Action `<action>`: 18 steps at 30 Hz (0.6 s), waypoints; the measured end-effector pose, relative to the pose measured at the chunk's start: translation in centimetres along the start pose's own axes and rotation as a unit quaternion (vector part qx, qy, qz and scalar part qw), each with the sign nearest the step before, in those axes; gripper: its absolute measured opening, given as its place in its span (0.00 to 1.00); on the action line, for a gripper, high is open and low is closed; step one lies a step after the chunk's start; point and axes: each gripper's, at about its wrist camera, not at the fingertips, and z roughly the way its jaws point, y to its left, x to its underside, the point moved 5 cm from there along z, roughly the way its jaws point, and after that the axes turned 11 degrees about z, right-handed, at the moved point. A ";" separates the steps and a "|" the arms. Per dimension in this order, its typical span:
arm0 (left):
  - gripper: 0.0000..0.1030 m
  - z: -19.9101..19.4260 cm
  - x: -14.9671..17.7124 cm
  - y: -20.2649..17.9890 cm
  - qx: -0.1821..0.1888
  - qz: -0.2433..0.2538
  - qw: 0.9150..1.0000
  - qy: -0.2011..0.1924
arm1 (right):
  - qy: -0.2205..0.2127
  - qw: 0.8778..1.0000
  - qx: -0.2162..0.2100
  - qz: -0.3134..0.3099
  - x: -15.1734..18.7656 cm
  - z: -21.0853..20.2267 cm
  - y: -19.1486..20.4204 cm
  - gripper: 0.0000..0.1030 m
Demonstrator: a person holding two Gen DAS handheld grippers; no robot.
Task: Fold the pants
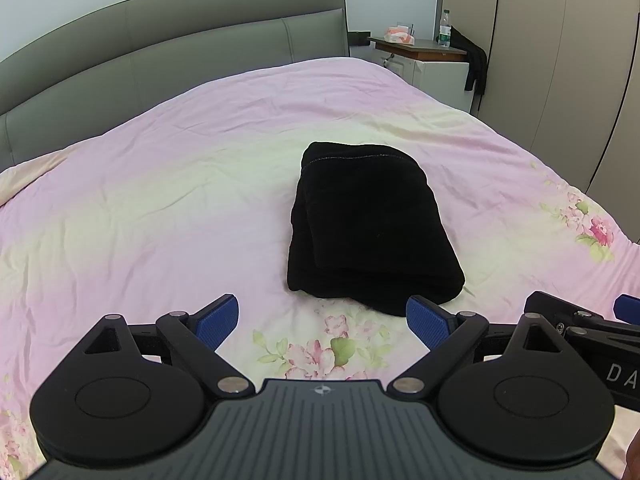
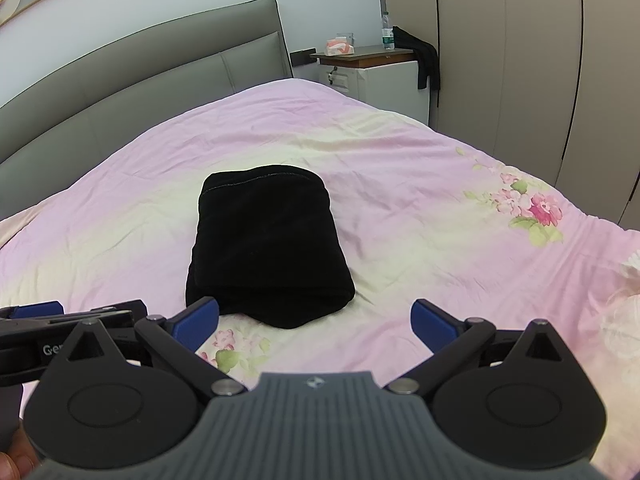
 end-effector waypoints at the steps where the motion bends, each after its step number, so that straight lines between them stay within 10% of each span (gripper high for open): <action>1: 1.00 0.0 0.0 0.0 0.000 0.000 1.000 0.000 | 0.000 1.000 0.001 0.000 0.0 0.0 0.0 0.95; 18: 1.00 0.2 0.1 0.0 -0.001 0.000 1.000 0.002 | 0.003 1.000 0.005 0.006 0.4 -0.2 -0.2 0.95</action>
